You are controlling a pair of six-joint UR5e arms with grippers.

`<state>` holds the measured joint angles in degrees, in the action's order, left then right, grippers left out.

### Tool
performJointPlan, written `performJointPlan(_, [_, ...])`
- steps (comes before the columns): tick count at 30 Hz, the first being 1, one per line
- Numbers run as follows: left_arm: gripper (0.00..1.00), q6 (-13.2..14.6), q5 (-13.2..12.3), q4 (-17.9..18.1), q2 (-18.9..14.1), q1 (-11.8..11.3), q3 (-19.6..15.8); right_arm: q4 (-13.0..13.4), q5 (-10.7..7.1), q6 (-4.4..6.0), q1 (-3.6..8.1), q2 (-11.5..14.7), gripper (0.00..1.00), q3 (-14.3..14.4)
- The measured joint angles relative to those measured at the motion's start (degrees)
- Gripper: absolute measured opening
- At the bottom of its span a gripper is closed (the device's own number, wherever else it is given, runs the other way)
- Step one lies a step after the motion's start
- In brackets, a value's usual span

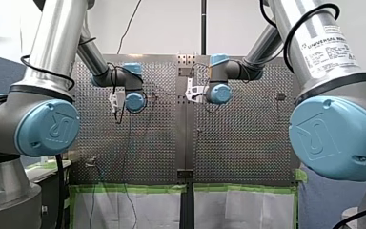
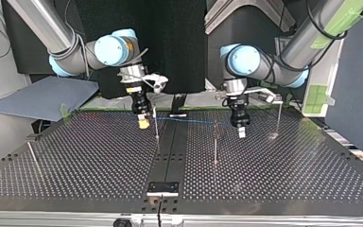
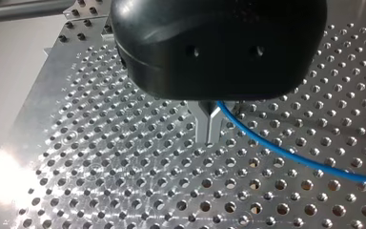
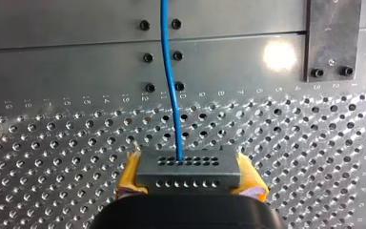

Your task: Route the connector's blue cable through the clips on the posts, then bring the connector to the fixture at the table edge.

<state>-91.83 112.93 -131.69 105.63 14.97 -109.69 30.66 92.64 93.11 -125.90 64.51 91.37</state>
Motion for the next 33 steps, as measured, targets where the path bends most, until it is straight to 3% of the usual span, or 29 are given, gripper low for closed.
performJointPlan(15, [0.00,-0.54,-1.43,0.13,2.12,-0.54,0.26,-0.23,-0.08,0.14,0.45,-0.44,0.02,0.00])
performJointPlan(33, [0.00,-0.85,-3.98,0.07,2.36,-1.39,2.14,0.14,-0.70,0.64,2.03,-0.66,0.02,-0.88])
